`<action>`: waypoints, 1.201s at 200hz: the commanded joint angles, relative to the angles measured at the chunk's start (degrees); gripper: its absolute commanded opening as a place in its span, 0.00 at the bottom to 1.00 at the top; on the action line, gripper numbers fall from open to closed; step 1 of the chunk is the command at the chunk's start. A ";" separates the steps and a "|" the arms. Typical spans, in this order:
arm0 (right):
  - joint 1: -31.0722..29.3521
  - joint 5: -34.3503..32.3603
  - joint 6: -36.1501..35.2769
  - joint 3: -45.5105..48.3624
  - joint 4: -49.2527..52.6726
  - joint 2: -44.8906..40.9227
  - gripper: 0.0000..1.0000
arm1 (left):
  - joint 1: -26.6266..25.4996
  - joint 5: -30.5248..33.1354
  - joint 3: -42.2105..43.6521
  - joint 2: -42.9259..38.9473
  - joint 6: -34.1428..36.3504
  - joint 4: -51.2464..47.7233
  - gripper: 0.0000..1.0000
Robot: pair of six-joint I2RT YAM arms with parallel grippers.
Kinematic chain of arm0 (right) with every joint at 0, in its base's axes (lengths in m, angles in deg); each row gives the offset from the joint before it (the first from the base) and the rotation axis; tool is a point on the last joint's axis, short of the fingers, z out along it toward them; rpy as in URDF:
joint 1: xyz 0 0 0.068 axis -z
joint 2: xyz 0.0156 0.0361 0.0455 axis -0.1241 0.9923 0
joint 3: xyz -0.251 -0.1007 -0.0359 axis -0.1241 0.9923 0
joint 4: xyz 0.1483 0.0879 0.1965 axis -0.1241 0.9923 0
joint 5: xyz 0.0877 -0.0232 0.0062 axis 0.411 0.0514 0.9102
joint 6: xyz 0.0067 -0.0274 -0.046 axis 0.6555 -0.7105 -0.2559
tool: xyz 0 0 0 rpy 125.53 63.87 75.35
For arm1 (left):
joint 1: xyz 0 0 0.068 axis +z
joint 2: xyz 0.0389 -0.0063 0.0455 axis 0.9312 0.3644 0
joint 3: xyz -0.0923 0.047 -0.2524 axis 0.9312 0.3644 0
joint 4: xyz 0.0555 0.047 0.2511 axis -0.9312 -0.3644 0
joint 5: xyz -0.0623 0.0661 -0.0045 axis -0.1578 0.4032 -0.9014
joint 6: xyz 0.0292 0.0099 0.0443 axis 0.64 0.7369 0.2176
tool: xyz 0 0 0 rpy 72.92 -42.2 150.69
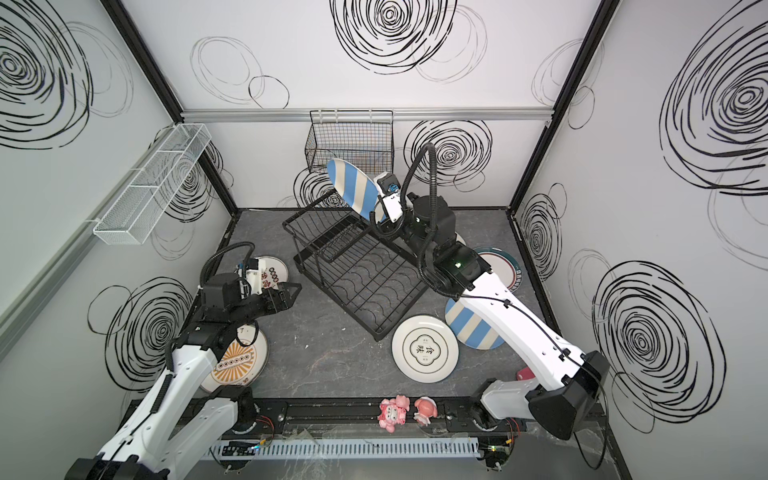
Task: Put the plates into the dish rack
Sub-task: 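Lift the striped plate with the right gripper toward the rack's far end, then lower the striped plate into the rack slot beside the sunburst plate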
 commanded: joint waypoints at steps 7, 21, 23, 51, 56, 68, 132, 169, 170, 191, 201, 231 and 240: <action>0.47 0.72 -1.42 -2.16 -6.38 0.74 0.00 | -0.35 0.34 0.29 0.47 1.38 1.64 0.96; 0.62 0.57 -1.55 -2.34 -6.85 1.63 0.00 | -0.35 0.40 0.37 0.23 1.39 1.73 0.96; 0.63 0.51 -1.54 -2.33 -6.86 1.70 0.00 | -0.35 0.42 0.31 0.26 1.43 1.73 0.96; 0.82 0.28 -1.84 -2.89 -7.31 3.20 0.00 | -0.35 0.86 0.38 0.05 1.46 1.52 0.96; 0.81 -0.31 -1.88 -3.10 -7.31 3.50 0.00 | -0.35 0.94 0.38 0.02 1.47 1.53 0.96; 0.91 -1.39 -2.30 -2.95 -7.88 4.01 0.00 | -0.35 1.11 0.38 0.02 1.47 1.51 0.96; 1.43 -3.11 -2.90 -3.90 -9.03 7.30 0.00 | -0.26 1.70 0.29 0.13 1.56 1.12 0.96; 1.78 -4.35 -3.44 -4.10 -9.86 8.94 0.00 | -0.26 1.96 0.36 0.09 1.50 1.12 0.96; 1.78 -4.27 -3.45 -4.13 -9.85 8.96 0.00 | -0.30 1.99 0.33 0.14 1.49 1.12 0.96; 1.87 -4.25 -3.37 -4.50 -9.92 9.62 0.00 | -0.35 2.09 0.32 0.18 1.47 1.15 0.96; 1.96 -4.15 -3.27 -4.51 -10.18 9.92 0.00 | -0.35 2.18 0.30 0.26 1.55 1.03 0.96; 2.24 -4.11 -2.88 -4.69 -10.62 10.90 0.00 | -0.26 2.18 0.21 0.30 1.58 0.94 0.96; 2.23 -4.10 -2.77 -4.61 -10.81 11.27 0.00 | -0.26 2.18 0.23 0.21 1.61 0.93 0.96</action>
